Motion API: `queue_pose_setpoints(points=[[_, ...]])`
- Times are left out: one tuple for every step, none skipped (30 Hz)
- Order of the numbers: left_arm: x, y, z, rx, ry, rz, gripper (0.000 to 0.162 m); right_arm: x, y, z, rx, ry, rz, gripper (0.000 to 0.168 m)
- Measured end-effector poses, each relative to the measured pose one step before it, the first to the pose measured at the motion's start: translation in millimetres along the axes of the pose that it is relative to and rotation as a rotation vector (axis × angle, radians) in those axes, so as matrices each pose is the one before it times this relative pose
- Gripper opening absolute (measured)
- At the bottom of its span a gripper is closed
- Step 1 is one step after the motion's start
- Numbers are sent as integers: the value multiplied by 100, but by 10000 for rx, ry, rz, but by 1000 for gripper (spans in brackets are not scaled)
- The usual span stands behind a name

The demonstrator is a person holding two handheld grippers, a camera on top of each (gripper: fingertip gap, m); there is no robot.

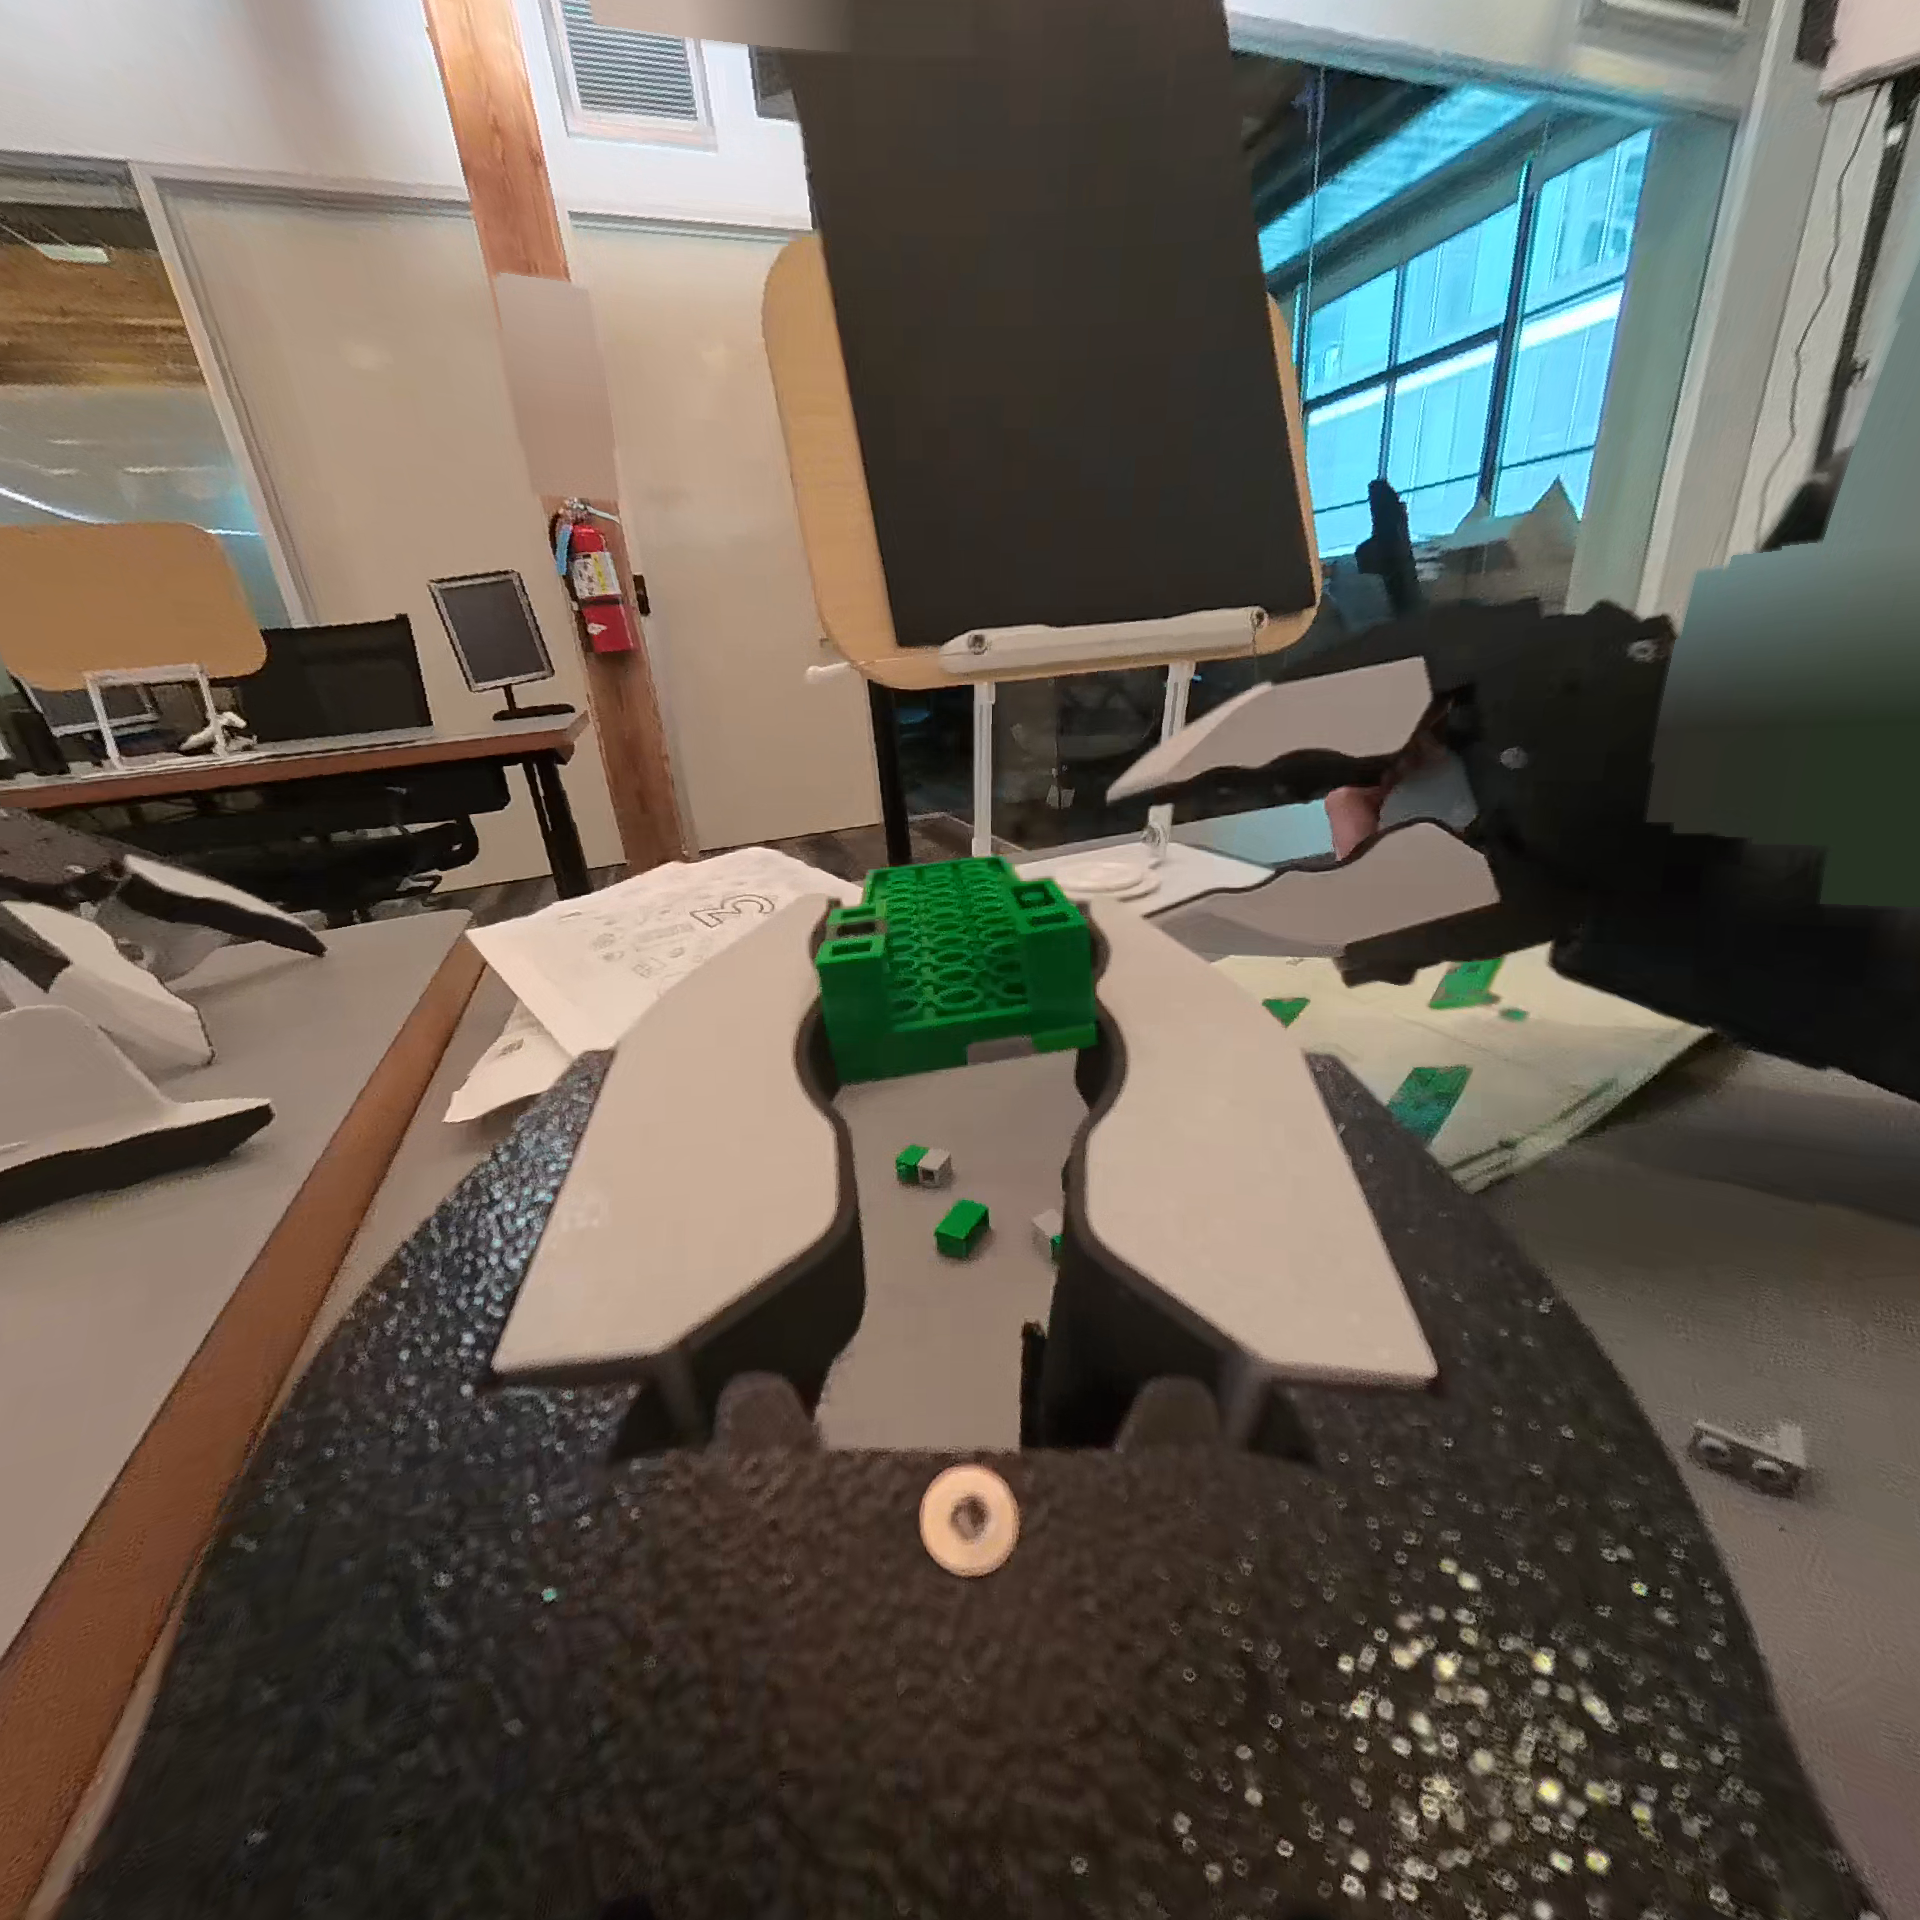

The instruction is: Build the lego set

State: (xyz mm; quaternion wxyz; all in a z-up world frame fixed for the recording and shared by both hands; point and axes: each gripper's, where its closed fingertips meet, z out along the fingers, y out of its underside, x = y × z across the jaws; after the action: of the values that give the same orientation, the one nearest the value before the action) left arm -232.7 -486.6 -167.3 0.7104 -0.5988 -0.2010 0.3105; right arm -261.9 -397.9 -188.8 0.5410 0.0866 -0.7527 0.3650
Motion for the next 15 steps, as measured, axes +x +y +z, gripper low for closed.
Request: queue_pose_setpoints(points=[[-149, 2, -15, 68, -12, -169, 41, -60, 930, -193, -241, -364, 520, 34], [-123, 89, 22, -7, -29, -125, 41, -210, 704, -215, -173, -435, 348, 34], [-51, 100, 39, -40, -14, -43, 41, -71, 563, -211, -174, -267, 230, 34], [62, 8, 47, -7, 25, 24, 41, 260, 404, -204, -136, 44, 106, 34], [125, -79, 27, 34, 52, 46, 41, 141, 219, -176, -44, 0, 10, 32], [146, -96, 19, 36, 48, 50, 41, 133, 142, -114, -36, 17, 17, 31], [94, -53, -13, 14, 17, 67, 41, 129, 89, -47, -44, 25, 45, 31], [31, 37, -32, -15, -25, 64, 41, -62, 6, -6, -12, -84, 69, 30], [-10, 67, -39, -26, -31, 22, 41, -106, -38, 30, -1, -90, 68, 30], [12, 48, -26, 0, 9, -34, 41, -95, -60, 50, 1, -49, 10, 30], [26, 9, 7, 26, 35, -67, 41, -106, -75, 56, 5, -35, -45, 30], [-2, -7, 24, 27, 25, -69, 41, -126, -68, 59, -7, -38, -60, 30], [7, -28, 29, 26, 21, -53, 41, -141, -33, 74, -21, -50, -49, 30], [27, -39, 13, 29, 20, -30, 41, -123, -34, 79, -21, -43, -40, 30], [19, -38, -2, 25, 5, -6, 41, -119, -53, 84, -1, -32, -39, 30]])
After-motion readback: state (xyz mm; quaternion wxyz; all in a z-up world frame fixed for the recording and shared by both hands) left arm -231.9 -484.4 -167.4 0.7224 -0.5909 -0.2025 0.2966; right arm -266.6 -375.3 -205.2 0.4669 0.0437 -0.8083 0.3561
